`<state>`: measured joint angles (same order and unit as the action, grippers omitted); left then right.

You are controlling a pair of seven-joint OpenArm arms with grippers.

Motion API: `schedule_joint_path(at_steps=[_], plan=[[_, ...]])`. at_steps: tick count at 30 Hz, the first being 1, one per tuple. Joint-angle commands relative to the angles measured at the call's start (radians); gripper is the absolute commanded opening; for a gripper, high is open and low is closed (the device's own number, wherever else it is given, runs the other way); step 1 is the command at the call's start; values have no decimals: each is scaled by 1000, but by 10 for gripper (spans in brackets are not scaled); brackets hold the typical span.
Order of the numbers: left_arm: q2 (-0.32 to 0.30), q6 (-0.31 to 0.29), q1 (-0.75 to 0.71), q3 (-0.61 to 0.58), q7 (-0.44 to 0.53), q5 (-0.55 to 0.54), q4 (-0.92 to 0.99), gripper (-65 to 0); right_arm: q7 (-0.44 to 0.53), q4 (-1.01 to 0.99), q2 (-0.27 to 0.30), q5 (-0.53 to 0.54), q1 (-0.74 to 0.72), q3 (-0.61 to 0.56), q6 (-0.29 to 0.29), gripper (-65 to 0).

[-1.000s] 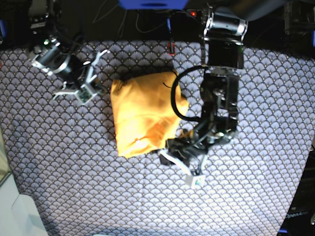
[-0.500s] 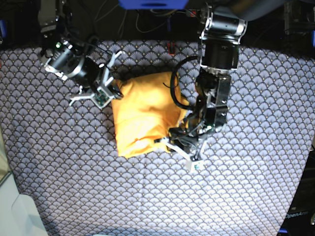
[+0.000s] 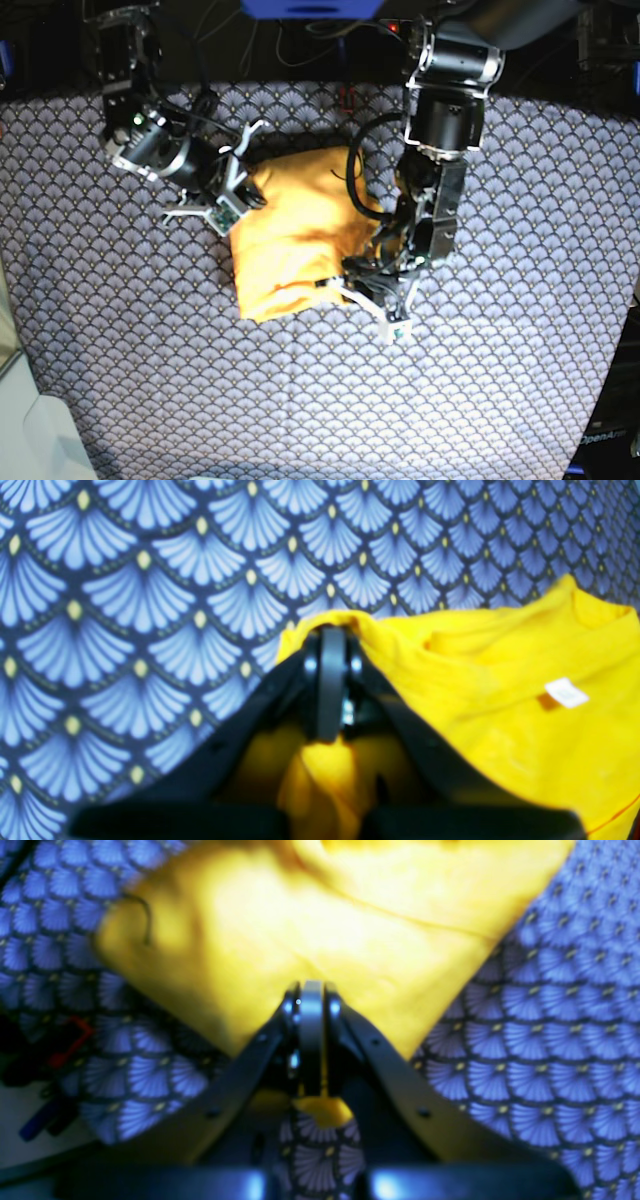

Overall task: Fold the T-shirt properly
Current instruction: 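Square the bundle's sides with both grippers pressing inward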

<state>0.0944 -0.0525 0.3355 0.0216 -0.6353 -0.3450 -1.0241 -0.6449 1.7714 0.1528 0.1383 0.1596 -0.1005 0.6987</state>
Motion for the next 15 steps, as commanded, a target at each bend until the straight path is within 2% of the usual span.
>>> schedule_joint_path(at_steps=[1,9,12,15], plan=[[5,-7,29,-2,18,-7,-12,-650,38,-26,6,10,-21,2,-1,-650],[-8,-7,29,-2,19,-7,-11,-650,176,-250,28,8,-32,11,-1,-650],[-9,-7,29,-2,19,-7,-11,-650,198,-239,32,8,-7,11,-1,-650],[-9,-8,29,-2,19,-7,-11,-650,190,-137,54,8,19,11,-1,-650]])
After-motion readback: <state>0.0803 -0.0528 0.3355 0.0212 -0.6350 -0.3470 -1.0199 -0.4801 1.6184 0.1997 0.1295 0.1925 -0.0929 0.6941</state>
